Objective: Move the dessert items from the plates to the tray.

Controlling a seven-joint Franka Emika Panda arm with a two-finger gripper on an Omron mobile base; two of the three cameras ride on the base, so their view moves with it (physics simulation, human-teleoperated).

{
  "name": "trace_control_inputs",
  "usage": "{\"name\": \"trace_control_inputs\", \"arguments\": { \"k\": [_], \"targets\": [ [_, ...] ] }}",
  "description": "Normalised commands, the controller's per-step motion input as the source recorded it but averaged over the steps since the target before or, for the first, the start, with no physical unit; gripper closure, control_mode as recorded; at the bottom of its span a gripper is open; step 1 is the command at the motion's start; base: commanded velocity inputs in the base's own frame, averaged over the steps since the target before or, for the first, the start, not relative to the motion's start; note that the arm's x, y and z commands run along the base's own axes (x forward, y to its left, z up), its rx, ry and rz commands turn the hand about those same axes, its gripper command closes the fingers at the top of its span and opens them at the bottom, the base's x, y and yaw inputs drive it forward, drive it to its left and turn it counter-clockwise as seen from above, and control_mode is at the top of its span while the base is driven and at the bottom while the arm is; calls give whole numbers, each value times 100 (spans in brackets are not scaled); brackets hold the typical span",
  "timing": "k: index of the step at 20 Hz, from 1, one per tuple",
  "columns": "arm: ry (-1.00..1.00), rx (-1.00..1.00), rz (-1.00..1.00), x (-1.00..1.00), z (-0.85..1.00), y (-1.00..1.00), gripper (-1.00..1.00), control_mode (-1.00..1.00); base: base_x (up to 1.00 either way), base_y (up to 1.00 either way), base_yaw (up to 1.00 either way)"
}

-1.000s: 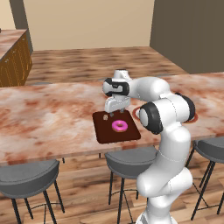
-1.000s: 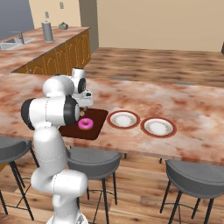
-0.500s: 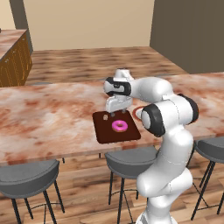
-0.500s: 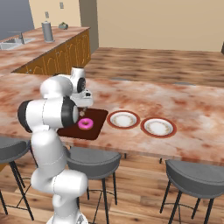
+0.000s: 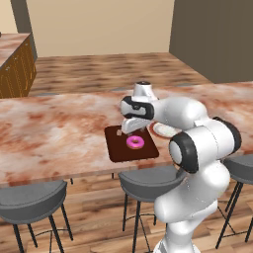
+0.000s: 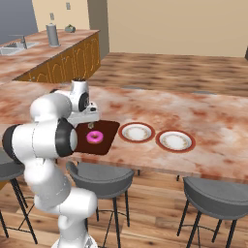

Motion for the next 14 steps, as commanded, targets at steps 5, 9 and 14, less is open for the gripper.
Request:
{"name": "trace_control_inputs", "arguments": {
  "k": [5, 9, 14],
  "targets": [
    [-1, 0, 0, -21, 12, -9, -100, -100, 0, 0, 0],
    [0, 2, 0, -12, 12, -17, -100, -100, 0, 0, 0],
    [0, 3, 0, -1, 0, -37, -100, -100, 0, 0, 0]
  ]
}}
